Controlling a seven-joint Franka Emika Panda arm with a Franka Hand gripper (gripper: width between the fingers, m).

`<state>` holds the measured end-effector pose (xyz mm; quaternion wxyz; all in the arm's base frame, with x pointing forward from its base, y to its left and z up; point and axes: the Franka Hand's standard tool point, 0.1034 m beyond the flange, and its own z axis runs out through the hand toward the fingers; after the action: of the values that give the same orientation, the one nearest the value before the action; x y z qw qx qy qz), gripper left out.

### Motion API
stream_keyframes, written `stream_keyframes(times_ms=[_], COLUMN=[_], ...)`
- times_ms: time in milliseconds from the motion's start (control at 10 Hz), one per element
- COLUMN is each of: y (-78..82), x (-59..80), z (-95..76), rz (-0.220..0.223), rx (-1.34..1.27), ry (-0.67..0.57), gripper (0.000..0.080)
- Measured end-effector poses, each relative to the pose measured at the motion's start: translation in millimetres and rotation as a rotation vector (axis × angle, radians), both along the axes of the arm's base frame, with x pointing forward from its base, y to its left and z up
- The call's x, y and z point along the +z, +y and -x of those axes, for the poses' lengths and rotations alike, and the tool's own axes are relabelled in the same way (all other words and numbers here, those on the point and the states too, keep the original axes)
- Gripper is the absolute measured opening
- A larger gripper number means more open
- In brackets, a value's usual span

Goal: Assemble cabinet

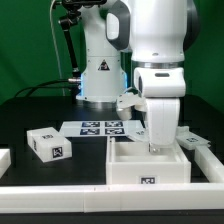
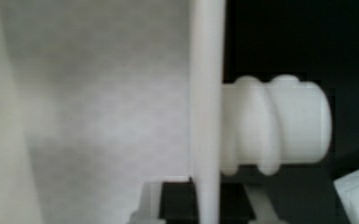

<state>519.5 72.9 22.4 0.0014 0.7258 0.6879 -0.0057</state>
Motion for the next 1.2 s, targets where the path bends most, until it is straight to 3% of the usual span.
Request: stream_keyframes(times_ms=[500,900,1000,1100,1200], y=[38.8,39.7,37.2,35.9,36.5], x=[0.3,1.1,1.6,2.4,5.2], z=[-2.0,-2.4,-3.2,-3.7,-4.4], rz=[-0.015,-0.011,-0.01,-0.01,-0.01], rx=[0.037,0.017,0.013,0.01,0.007], ry=[-0.006,0.0,-0.001,-0.002,-0.007], gripper=[0.0034,0.0034,0.0106,0.0106,0.0292])
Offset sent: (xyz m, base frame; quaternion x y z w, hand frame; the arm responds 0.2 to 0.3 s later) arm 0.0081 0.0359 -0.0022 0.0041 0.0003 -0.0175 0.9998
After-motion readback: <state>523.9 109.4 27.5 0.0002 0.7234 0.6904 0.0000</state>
